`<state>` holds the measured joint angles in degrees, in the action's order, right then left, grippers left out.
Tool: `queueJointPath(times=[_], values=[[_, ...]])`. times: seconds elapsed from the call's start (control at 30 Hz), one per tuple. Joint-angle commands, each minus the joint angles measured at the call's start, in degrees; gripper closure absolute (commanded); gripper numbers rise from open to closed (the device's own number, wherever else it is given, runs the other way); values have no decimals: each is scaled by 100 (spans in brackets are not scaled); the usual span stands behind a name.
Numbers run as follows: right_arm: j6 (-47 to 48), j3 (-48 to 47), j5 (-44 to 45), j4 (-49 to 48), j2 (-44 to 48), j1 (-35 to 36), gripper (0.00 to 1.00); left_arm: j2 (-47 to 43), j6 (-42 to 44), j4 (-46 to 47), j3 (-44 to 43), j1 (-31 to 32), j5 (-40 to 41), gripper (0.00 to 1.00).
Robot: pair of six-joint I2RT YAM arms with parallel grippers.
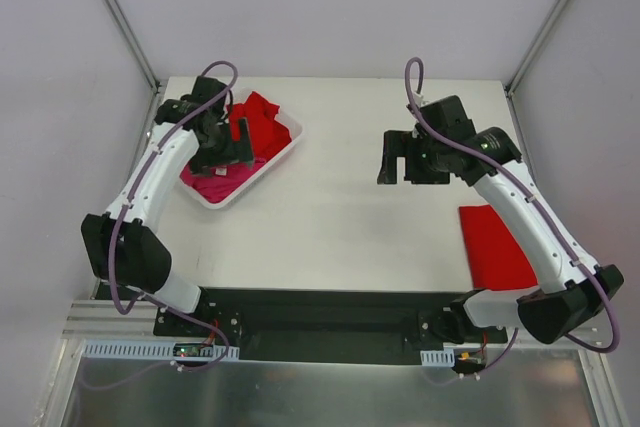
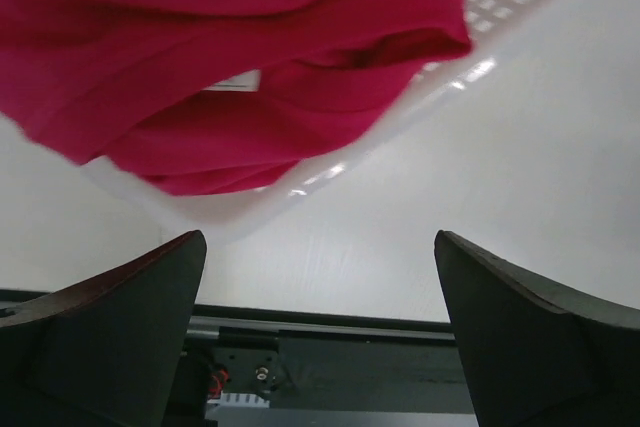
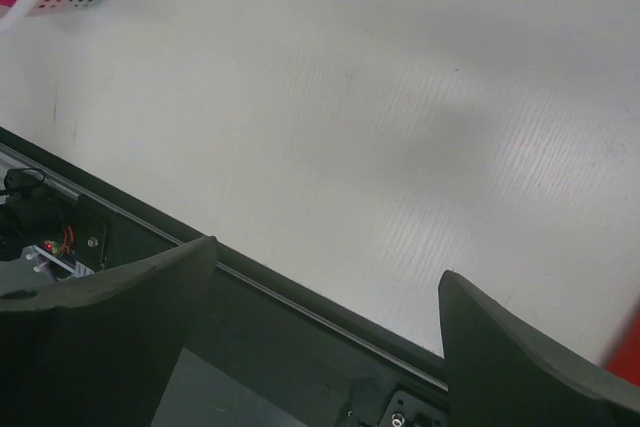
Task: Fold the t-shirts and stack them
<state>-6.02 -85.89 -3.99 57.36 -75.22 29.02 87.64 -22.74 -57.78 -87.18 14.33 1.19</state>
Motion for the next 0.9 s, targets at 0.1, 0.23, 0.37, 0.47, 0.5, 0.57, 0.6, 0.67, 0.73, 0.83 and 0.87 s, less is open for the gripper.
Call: queueJointPath(times=[0.1, 0.23, 0.37, 0.47, 0.5, 0.57, 0.6, 0.67, 0.73, 0.83, 0.87], values=[[-110, 599, 29, -14, 526, -10, 4, -431, 156, -384, 552, -1046, 558, 1], [-22, 538, -137, 21, 456, -27, 4, -554, 454, -6, 710, -1055, 531, 1], [-4, 582, -286, 3, 429, -19, 4, -520, 876, 591, 939, -1055, -48, 1], [101, 643, -313, -32, 429, -27, 4, -300, 816, 592, 860, -1055, 30, 1], [127, 643, -296, -41, 421, -19, 4, -178, 815, 627, 843, -1063, 143, 1], [163, 617, -356, -32, 368, -19, 4, -45, 903, 619, 694, -1055, 328, 1], [180, 617, -392, -50, 350, -19, 4, 16, 955, 636, 615, -1063, 320, 1], [180, 643, -445, -76, 298, -19, 4, 104, 1131, 671, 317, -1055, 268, 1], [172, 670, -480, -129, 245, -27, 4, 306, 1175, 663, 114, -1063, 303, 1], [154, 643, -585, -199, 113, -27, 4, 552, 1149, 706, -62, -1064, 128, 1], [154, 652, -594, -217, 61, -19, 4, 605, 1149, 724, -54, -1055, 127, 1]])
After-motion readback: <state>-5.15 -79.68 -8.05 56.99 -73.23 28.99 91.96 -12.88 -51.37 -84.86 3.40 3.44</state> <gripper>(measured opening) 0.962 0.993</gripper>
